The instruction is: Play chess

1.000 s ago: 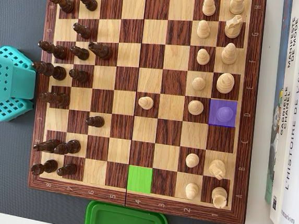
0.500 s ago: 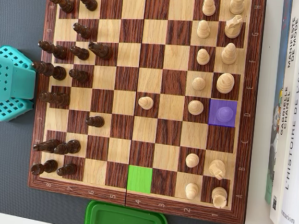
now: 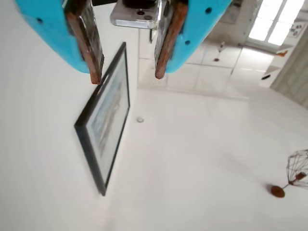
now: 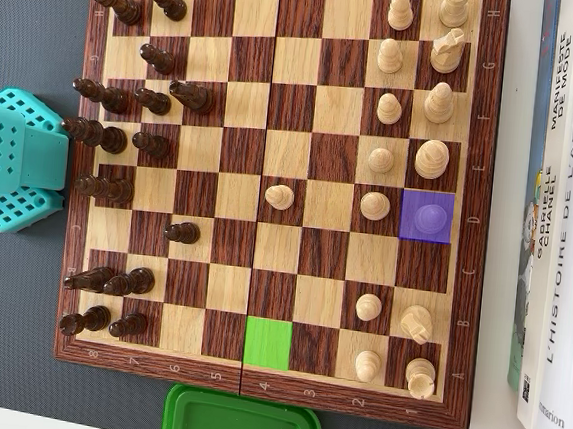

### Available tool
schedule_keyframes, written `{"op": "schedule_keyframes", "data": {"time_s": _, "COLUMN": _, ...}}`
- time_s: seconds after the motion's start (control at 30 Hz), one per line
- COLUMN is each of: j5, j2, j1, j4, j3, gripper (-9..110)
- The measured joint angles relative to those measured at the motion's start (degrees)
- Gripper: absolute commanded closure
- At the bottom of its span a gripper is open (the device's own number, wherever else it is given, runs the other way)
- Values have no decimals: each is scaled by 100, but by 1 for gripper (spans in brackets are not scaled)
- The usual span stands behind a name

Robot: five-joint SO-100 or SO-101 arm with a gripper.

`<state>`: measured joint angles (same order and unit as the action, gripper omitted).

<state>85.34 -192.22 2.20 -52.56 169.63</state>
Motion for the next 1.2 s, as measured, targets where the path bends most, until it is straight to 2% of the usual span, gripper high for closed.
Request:
{"op": "schedule_keyframes", "data": {"time_s": 0.17, "j5": -378, "j2": 35, "j1": 26, "j4": 2417, "j3": -448, "gripper": 85}}
{"op": "schedule_keyframes", "data": {"time_s": 0.33, "j5": -765, "j2": 62, "j1": 44, "j4": 4324, "j3": -563, "gripper": 85}}
{"op": "schedule_keyframes", "data": {"time_s": 0.53, "j5": -870, "j2": 1055, "j1": 316, "j4": 6003, "j3": -940, "gripper": 85}}
{"op": "schedule_keyframes", "data": {"time_s": 0.93, "j5": -976, "j2": 4061, "j1": 343, "j4": 9580, "j3": -3129, "gripper": 85}}
{"op": "schedule_keyframes", "data": {"time_s": 1.2, "j5": -747, "j2": 6293, "j1": 79, "j4": 10854, "j3": -4746, "gripper": 85}}
